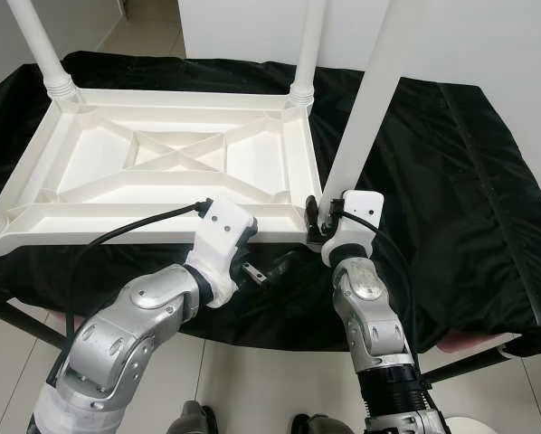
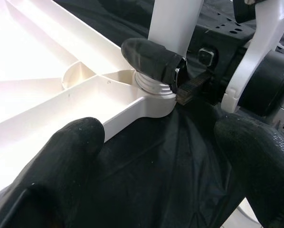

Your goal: Building children table

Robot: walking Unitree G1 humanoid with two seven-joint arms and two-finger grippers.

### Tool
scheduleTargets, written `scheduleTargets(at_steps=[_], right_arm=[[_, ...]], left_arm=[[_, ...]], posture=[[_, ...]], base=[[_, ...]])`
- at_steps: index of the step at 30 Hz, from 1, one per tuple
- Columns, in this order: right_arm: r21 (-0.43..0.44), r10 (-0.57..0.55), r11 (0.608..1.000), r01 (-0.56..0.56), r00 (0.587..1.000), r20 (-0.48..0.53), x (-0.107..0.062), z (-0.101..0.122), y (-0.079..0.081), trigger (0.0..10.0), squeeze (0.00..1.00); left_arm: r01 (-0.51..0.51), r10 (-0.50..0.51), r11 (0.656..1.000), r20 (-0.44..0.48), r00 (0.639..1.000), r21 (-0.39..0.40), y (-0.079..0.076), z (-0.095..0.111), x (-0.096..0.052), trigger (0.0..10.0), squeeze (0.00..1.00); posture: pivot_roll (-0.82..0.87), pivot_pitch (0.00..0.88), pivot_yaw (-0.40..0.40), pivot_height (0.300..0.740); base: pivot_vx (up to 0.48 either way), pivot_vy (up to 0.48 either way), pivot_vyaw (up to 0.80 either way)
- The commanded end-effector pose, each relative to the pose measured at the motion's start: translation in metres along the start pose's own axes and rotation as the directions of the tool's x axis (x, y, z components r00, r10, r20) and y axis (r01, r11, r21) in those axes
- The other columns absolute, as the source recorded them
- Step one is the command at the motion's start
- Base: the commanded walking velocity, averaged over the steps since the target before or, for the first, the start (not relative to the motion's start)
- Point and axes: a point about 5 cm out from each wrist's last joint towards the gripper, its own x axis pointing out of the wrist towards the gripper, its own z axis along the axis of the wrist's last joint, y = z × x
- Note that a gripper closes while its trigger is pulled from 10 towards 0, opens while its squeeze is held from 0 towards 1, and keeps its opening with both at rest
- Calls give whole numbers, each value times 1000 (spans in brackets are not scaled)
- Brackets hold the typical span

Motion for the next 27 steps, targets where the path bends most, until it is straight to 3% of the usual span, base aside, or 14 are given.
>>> scheduleTargets(at_steps=[1,3,4,5,6,8,10,11,12,13,14,17,27], right_arm=[[-6,8,1000,-8,1000,23,-1,1,-16,10000,1000],[-2,71,998,-71,997,14,1,1,-20,10000,1000],[14,145,989,-145,989,9,2,1,-22,10000,925],[19,225,974,-225,974,10,2,2,-22,10000,0],[19,225,974,-225,974,10,2,2,-22,10000,0],[15,397,918,-397,918,13,6,6,-27,10000,0],[12,430,903,-430,903,9,8,7,-30,10000,0],[-46,493,869,-492,870,-3,12,9,-33,10000,0],[-46,493,869,-492,870,-3,12,9,-33,10000,0],[-98,577,812,-575,817,-14,17,11,-34,10000,0],[-98,577,812,-575,817,-14,17,11,-34,10000,0],[-131,646,753,-645,763,-41,25,11,-33,10000,0],[-169,732,648,-743,669,-130,36,7,-35,10000,0]], left_arm=[[14,-14,1000,-4,1000,-2,-3,-1,-1,10000,0],[13,-13,1000,-3,1000,-2,-2,-1,-1,10000,0],[13,-13,1000,-3,1000,-1,-2,-1,-1,10000,0],[13,-13,1000,-3,1000,-1,-2,-1,0,10000,0],[13,-13,1000,-3,1000,-1,-2,-1,0,10000,0],[11,-11,1000,-1,1000,2,0,0,0,10000,0],[11,-11,1000,0,1000,3,0,0,0,10000,0],[12,-12,1000,1,1000,4,1,0,1,10000,0],[12,-12,1000,1,1000,4,1,0,1,10000,0],[15,-15,1000,2,1000,6,1,1,1,10000,0],[15,-15,1000,2,1000,6,1,1,1,10000,0],[16,-16,1000,3,1000,11,1,1,2,10000,0],[-26,26,999,2,1000,32,3,2,0,10000,0]], posture=[[-87,141,6,740],[-88,142,8,740],[-90,144,10,740],[-92,145,13,740],[-92,145,13,740],[-96,142,17,740],[-96,142,17,740],[-99,142,20,740],[-99,142,20,740],[-101,140,23,740],[-101,140,23,740],[-101,139,25,740],[-81,146,17,740]], base=[[0,0,0],[0,0,0],[0,0,0],[0,0,0],[0,0,0],[0,0,0],[0,0,0],[0,0,0],[0,0,0],[0,0,0],[0,0,0],[0,0,0],[0,0,0]])
